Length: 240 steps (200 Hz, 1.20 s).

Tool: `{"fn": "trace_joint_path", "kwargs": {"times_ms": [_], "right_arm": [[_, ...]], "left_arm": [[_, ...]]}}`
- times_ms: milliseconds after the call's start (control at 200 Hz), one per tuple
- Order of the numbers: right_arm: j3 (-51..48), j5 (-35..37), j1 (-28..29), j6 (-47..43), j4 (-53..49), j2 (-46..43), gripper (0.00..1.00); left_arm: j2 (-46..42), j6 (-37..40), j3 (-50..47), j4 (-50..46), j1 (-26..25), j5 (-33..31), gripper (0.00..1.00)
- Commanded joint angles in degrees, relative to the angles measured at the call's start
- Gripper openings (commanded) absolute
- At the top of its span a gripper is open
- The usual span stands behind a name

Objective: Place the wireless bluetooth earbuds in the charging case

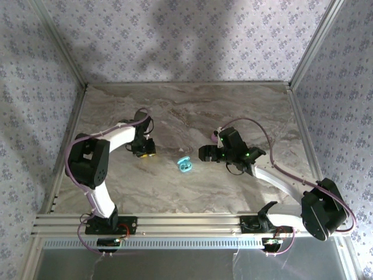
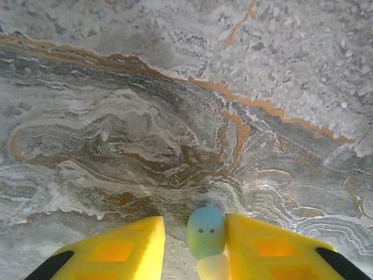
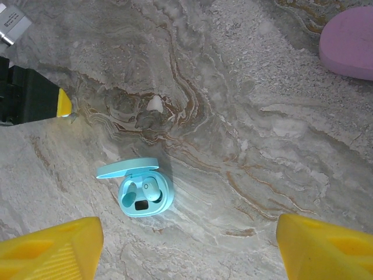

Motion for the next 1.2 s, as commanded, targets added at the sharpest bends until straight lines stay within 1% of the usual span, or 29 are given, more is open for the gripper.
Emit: {"fn": "trace_joint_path", "kwargs": {"times_ms": [0, 85, 200, 395, 530, 890, 1029, 1194], "right_arm": [[-0.67, -0.67, -0.35, -0.5, 0.42, 0.21, 0.8], [-0.58, -0.85, -0.35, -0.41, 0.47, 0.1, 0.8], [-0.5, -0.89, -0.26, -0.33, 0.34, -0.01, 0.8], [-0.59, -0.85, -0.24, -0.07, -0.02, -0.59, 0.8], [-0.53, -0.68, 0.13, 0.18, -0.18, -0.98, 0.8], [-0.91, 0.84, 1.64, 1.08, -1.31, -2.38, 0.8], [-1.11, 1.4, 2.2, 1.73, -1.6, -2.6, 0.8], [-0.94, 2.3, 3.15, 2.39, -1.9, -2.61, 0.8]], "left_arm": [[0.88, 0.8, -0.66, 2.24, 0.96, 2.55, 0.32], [0.67, 0.8, -0.96, 2.87, 1.16, 4.11, 0.28], [-0.14, 0.72, -1.73, 3.64, 1.16, 5.44, 0.25], [-3.2, -0.83, -4.75, 6.24, 0.81, 10.73, 0.24], [-5.94, -2.73, -8.27, 8.74, -0.48, 14.73, 0.24], [-16.76, -8.77, -20.55, 13.08, -9.34, 20.01, 0.23], [-18.64, -12.4, -24.0, 18.38, -13.23, 23.23, 0.23], [-18.5, -17.07, -26.16, 25.7, -18.15, 23.86, 0.23]]}}
